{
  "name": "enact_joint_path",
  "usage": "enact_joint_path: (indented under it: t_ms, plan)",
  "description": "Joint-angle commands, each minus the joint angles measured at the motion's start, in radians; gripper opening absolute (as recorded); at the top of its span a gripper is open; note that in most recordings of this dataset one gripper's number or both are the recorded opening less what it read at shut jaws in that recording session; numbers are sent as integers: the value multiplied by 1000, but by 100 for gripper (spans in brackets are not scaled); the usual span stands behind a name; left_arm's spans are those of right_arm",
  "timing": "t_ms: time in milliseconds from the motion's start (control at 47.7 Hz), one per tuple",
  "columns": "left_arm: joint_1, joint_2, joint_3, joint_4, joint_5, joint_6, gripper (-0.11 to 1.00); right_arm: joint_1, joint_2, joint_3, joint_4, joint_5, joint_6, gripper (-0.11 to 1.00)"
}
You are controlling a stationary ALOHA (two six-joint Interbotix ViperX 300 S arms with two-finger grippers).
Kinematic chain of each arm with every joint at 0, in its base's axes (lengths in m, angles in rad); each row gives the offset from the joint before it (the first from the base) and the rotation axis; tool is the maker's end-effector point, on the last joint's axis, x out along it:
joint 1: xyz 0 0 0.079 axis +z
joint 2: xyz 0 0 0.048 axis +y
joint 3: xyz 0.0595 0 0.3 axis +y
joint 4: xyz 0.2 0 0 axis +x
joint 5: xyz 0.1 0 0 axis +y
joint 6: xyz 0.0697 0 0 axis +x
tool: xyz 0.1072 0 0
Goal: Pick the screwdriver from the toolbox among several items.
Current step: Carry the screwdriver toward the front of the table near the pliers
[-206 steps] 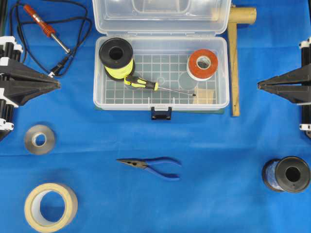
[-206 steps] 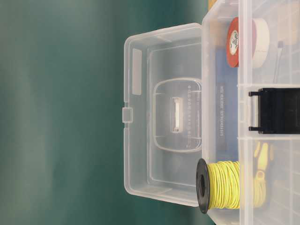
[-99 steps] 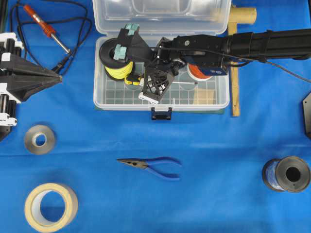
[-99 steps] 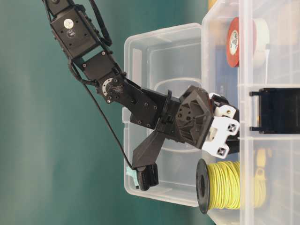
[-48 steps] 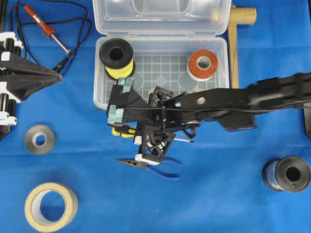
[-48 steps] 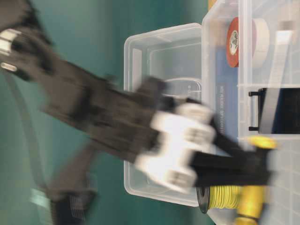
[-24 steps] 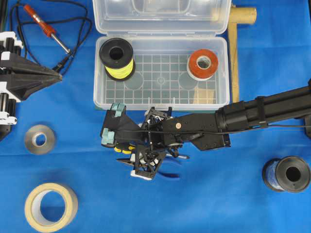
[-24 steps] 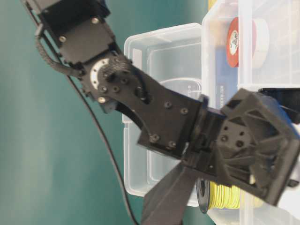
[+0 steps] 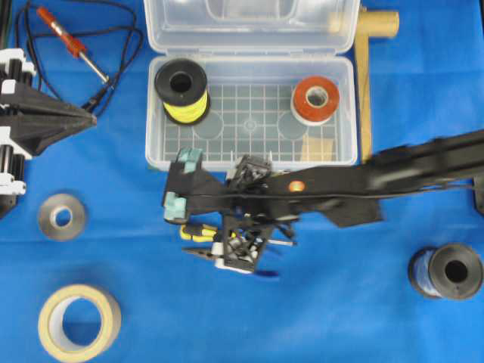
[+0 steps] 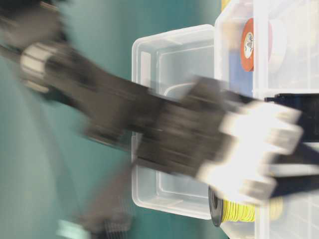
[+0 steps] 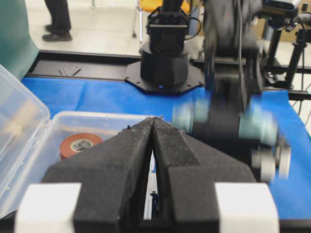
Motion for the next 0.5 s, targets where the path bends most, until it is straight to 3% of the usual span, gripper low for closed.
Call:
enact_joint_path:
  t_ms: [0, 210, 482]
  plan:
    - [3, 3, -18, -2, -5, -2, 0, 11, -141, 17, -55, 6, 2, 71]
    - [3, 5, -17, -2, -5, -9, 0, 20, -371, 186, -176, -58, 3, 72]
    - [3, 3, -15, -2, -6, -9, 0, 20, -716, 535, -215, -299, 3, 72]
